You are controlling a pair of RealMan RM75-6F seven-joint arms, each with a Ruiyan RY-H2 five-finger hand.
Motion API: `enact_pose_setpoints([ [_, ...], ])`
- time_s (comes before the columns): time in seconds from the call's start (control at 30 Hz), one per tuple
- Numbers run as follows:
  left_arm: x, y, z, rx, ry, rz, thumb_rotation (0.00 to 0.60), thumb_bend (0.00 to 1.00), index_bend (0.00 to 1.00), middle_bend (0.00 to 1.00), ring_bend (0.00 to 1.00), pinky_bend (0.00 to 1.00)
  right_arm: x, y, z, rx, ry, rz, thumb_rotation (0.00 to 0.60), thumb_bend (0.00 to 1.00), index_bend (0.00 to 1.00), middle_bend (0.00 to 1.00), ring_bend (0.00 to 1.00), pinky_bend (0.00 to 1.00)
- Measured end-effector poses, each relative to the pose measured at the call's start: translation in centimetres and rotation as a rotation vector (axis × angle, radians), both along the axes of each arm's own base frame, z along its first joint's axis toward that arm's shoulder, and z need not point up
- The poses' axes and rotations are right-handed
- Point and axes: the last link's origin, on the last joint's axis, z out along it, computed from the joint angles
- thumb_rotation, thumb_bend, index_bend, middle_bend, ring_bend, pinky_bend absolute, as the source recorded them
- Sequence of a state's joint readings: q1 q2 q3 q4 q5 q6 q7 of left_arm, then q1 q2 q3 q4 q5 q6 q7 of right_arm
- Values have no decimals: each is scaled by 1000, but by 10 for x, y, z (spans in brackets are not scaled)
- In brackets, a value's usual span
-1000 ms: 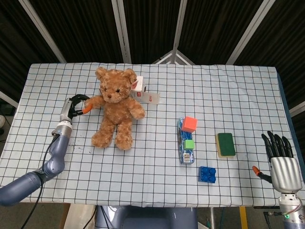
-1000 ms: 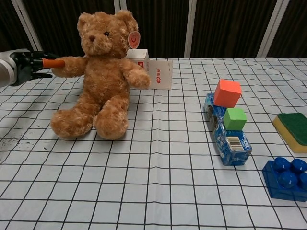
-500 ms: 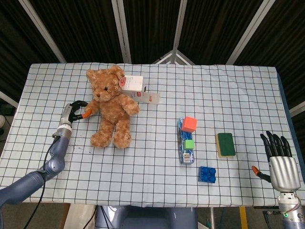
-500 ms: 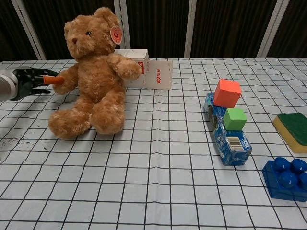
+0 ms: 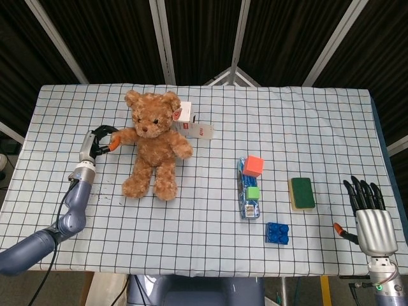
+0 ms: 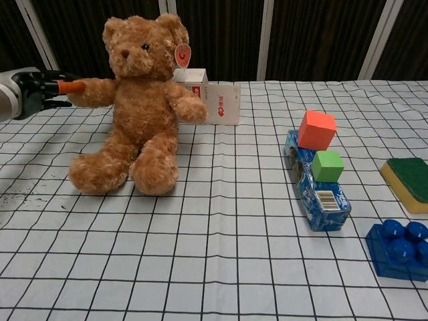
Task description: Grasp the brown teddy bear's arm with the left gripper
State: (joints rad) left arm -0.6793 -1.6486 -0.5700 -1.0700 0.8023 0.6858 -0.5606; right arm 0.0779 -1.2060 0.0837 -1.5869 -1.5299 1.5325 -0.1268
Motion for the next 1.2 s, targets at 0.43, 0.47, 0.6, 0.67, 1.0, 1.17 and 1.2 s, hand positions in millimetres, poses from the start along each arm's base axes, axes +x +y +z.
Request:
enact_pose_setpoints([
  [0.43,-28,-4,-17,-75,51,65,600,549,460,435,24,95,0,-1,-2,2,7,-5,600,151,0,0,0,0],
  [0.47,-28,-3,-17,-77,51,66,600,549,460,435,24,95,0,-1,-2,2,8,-5,600,151,0,0,0,0],
  [0.6,-25,-2,-20,-80,46,58,600,518,456,434,24,95,0,-1,-2,1,7,-5,600,150,0,0,0,0],
  [0.67,-20,-1,-19,-72,41,42,600,484,454,430,24,95,0,-1,-1,1,6,-4,600,150,0,0,0,0],
  [1.0,-18,-3,-8,-43,-3,9,600,422,404,370,19,77,1,1,-2,9,4,0,600,151,0,0,0,0],
  [1.17,-23,-7,-2,-48,12,-19,600,390,283,238,1,62,1,0,-3,15,6,-3,600,150,0,0,0,0],
  [1.2,-24,-7,-1,-49,19,-23,600,376,240,193,0,49,1,0,-3,17,7,-4,600,150,0,0,0,0],
])
